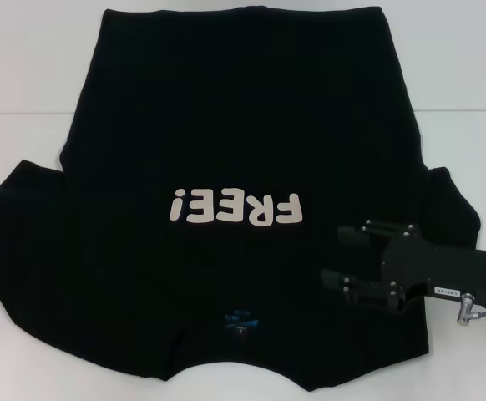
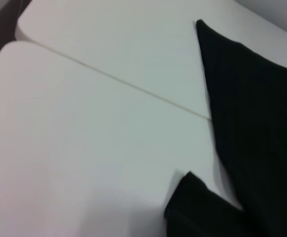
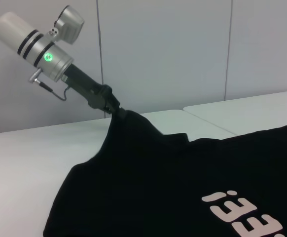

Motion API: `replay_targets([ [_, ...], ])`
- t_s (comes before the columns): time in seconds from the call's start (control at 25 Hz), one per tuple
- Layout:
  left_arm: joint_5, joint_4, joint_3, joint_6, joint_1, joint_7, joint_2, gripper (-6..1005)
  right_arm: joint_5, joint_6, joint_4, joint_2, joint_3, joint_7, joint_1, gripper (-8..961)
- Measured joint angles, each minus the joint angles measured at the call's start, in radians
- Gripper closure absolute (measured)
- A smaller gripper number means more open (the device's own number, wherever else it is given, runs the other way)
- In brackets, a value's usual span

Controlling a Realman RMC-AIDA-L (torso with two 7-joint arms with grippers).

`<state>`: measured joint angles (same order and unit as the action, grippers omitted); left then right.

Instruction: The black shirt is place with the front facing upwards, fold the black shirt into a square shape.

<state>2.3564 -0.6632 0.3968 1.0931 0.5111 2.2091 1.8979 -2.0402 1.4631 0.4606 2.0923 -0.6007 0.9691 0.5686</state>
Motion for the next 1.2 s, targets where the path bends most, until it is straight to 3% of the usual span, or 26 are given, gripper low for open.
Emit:
replay_targets([
  [0.4,-0.001,-0.030,0.001,0.097,0.019,0.064,-0.019,998,0.000,-0.002,0.000,0.000,0.001,0.000,-0.004,215],
  [0.68,-0.006,-0.032,0.002,0.249,0.087,0.126,-0.017,998,0.000,-0.005,-0.004,0.000,0.001,-0.004,-0.011,217],
  [0.8,-0.006,-0.032,0.013,0.281,0.130,0.139,0.000,997,0.000,-0.011,-0.006,0.001,0.001,-0.005,-0.012,216],
  [1.0,-0.006,-0.030,0.072,0.305,0.201,0.144,0.058,997,-0.001,-0.017,-0.007,0.001,0.001,-0.003,-0.015,216],
  [1.2,-0.003,-0.010,0.107,0.281,0.219,0.143,0.112,996,0.000,-0.017,-0.013,0.003,-0.001,0.000,-0.015,217],
])
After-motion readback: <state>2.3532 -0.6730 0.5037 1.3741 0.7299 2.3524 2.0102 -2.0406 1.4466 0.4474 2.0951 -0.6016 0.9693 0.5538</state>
